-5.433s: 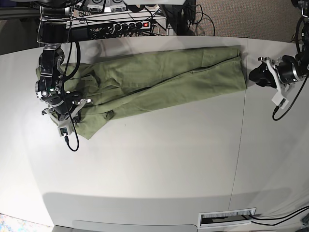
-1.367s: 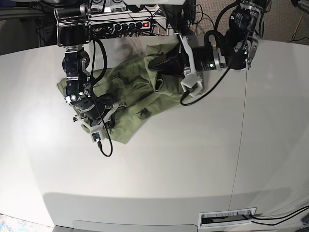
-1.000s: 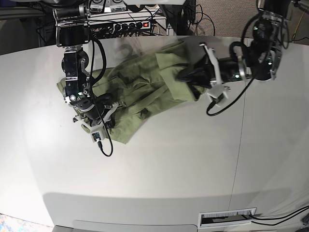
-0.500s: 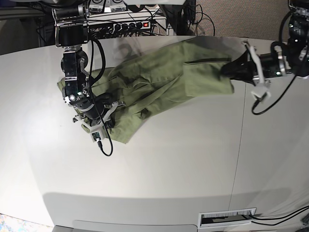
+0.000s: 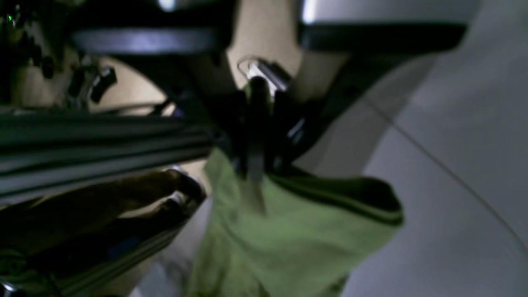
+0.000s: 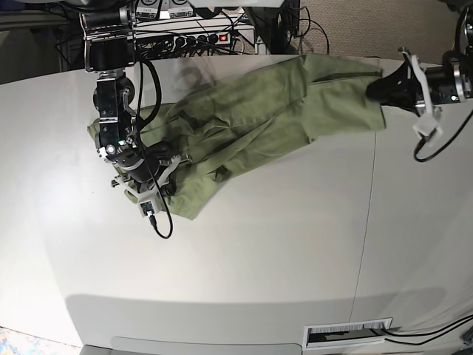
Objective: Fold the T-shirt properly
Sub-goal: 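Lower the folded end onto the shirt and press it with the left gripper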
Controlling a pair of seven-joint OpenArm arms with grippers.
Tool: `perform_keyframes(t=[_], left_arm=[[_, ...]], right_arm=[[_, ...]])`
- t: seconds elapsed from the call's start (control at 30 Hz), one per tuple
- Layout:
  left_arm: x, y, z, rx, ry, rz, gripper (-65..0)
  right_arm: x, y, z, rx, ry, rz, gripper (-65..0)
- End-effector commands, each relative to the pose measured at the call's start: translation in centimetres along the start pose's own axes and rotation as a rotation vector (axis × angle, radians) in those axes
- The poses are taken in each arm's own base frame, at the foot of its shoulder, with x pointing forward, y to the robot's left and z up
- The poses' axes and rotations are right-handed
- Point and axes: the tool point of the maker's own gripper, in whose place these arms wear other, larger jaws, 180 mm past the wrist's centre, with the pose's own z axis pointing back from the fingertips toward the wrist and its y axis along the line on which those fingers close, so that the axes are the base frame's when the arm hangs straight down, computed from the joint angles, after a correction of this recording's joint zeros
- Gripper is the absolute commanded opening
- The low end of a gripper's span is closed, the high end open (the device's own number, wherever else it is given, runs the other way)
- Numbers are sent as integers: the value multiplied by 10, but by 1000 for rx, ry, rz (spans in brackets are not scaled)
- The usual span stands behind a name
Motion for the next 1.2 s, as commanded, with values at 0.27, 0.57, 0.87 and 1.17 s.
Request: perform_keyframes(t=[0.27, 0.57, 0.87, 1.17], left_arm=[[32, 12, 33, 94, -118, -45, -650], [61, -49, 8, -21, -275, -137, -650], [65, -89, -28, -106, -351, -145, -650], [77, -91, -63, -141, -377, -171, -650]], right_arm=[[-66, 10, 3, 22, 263, 43, -650], [-66, 10, 3, 22, 263, 43, -650], [-66, 10, 3, 21, 264, 43, -650], [-67, 10, 4, 21, 269, 44, -650]])
